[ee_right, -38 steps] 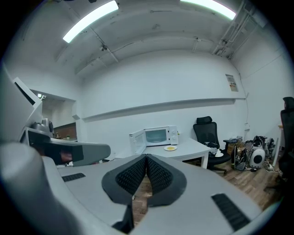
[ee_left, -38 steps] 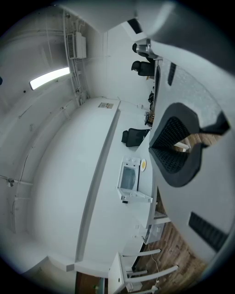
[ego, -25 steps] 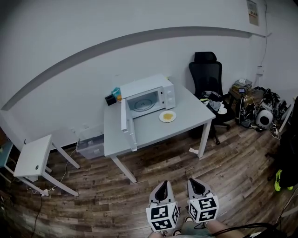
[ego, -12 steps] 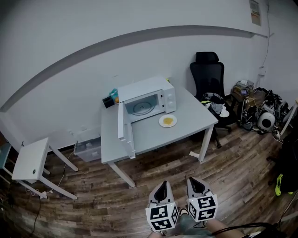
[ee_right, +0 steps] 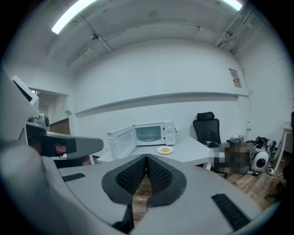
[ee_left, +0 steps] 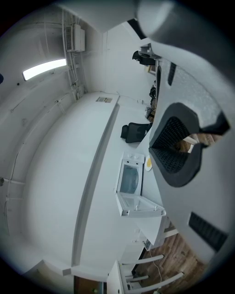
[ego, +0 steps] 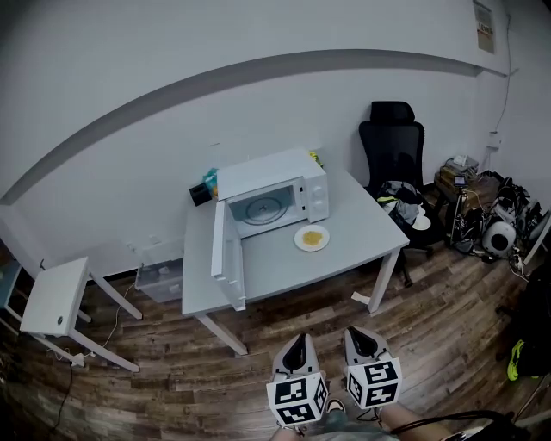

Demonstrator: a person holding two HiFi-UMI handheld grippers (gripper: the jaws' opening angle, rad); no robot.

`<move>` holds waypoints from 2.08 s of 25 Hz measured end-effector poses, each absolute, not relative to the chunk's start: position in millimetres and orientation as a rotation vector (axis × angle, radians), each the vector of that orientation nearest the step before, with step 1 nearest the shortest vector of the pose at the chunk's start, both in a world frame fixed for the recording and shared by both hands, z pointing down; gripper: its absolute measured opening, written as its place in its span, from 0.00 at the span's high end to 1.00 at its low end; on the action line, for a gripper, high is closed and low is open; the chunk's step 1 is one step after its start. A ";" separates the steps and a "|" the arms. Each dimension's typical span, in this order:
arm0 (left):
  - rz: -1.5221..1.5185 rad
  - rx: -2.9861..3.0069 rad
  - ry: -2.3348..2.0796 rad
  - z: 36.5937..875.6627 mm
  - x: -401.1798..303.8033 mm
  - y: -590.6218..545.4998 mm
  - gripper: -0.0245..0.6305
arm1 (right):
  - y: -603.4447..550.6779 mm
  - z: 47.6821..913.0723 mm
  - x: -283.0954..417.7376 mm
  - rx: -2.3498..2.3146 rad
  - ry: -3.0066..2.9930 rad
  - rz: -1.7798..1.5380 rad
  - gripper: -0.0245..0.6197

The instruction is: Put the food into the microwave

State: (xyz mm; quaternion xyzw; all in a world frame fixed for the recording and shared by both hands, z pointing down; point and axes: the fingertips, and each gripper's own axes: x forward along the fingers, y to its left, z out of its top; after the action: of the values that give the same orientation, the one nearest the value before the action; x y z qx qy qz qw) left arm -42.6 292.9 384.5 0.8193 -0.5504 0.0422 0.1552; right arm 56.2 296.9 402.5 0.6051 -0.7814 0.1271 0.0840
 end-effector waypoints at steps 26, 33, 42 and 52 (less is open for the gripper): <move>0.178 2.266 -1.659 392.9 2.2 177.0 0.96 | 178.7 411.3 96.5 1.682 -2.412 0.441 0.94; 0.197 2.258 -1.675 394.9 1.8 159.6 0.96 | 159.7 412.5 97.4 1.669 -2.433 0.465 0.94; 0.198 2.219 -1.682 407.6 -5.9 140.1 0.96 | 141.8 425.1 92.5 1.616 -2.414 0.478 0.94; 0.184 2.244 -1.672 410.9 -8.6 78.2 0.96 | 82.7 425.6 88.7 1.642 -2.411 0.459 0.94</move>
State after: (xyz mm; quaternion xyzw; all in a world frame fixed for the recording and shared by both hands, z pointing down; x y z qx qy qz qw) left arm -8.6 78.2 410.9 0.7888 -0.5878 0.0647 0.1679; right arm 88.7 82.7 425.6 0.5535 -0.8130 0.1547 0.0941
